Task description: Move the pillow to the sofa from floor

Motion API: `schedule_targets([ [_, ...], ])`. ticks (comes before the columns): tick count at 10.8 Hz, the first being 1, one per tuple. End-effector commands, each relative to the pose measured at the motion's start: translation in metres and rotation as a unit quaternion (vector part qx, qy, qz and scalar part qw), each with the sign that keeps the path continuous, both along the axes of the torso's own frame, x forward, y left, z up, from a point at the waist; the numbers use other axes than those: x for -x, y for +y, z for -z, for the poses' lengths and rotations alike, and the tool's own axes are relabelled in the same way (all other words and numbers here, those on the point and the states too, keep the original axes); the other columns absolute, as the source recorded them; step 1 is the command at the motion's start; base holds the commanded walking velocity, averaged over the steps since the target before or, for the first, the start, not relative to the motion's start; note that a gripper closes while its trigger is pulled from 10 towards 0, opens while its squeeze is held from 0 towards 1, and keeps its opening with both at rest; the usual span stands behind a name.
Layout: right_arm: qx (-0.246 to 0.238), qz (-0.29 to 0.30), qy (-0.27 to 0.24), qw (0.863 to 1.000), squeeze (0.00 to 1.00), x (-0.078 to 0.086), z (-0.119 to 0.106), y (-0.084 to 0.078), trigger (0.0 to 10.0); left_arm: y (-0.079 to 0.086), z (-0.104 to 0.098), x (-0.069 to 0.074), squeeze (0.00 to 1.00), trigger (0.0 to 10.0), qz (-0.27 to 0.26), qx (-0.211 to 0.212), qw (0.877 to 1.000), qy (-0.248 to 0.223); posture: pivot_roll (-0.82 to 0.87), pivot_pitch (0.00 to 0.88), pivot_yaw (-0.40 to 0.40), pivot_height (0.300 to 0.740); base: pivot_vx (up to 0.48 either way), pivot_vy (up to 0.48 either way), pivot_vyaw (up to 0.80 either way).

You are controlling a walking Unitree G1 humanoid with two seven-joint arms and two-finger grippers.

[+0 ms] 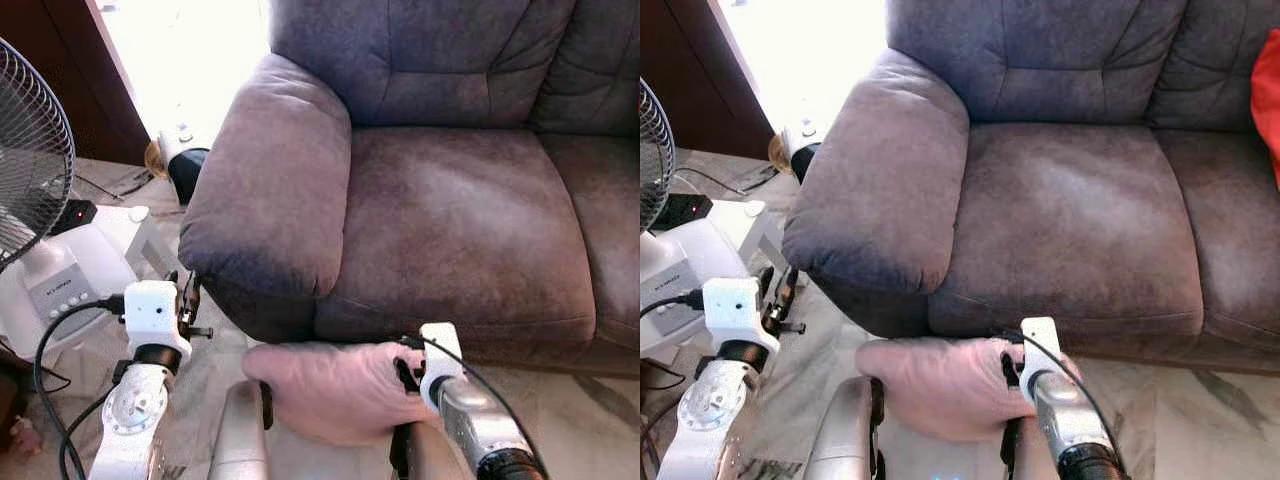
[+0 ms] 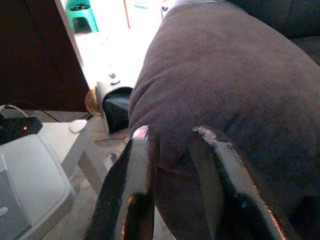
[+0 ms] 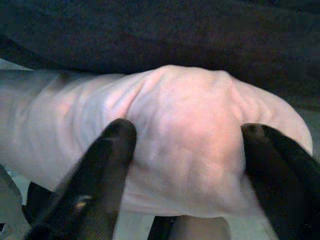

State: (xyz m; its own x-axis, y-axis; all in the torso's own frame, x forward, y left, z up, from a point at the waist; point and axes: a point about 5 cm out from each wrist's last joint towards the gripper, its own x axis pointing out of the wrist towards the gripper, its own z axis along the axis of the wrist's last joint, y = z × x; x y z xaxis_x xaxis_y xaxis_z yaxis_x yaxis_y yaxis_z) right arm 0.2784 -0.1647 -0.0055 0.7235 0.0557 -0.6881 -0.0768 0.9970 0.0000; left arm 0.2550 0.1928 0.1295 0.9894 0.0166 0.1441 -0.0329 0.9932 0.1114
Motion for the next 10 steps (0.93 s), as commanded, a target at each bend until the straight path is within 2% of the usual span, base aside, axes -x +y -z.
schedule_targets([
  [1, -0.006, -0.004, 0.034, 0.999, 0.00, 0.012, 0.014, 0.004, 0.0, 0.001, 0.004, 0.000, 0.00, 10.0, 0.003, -0.002, 1.000, 0.013, 0.17, 0.165, -0.002, 0.601, 0.000, 0.000, 0.00],
  [10, -0.006, -0.008, 0.027, 1.000, 0.00, 0.012, 0.024, -0.001, 0.0, -0.001, 0.008, 0.001, 0.00, 10.0, 0.013, -0.001, 1.000, 0.028, 0.17, 0.177, -0.002, 0.601, 0.000, 0.000, 0.00],
])
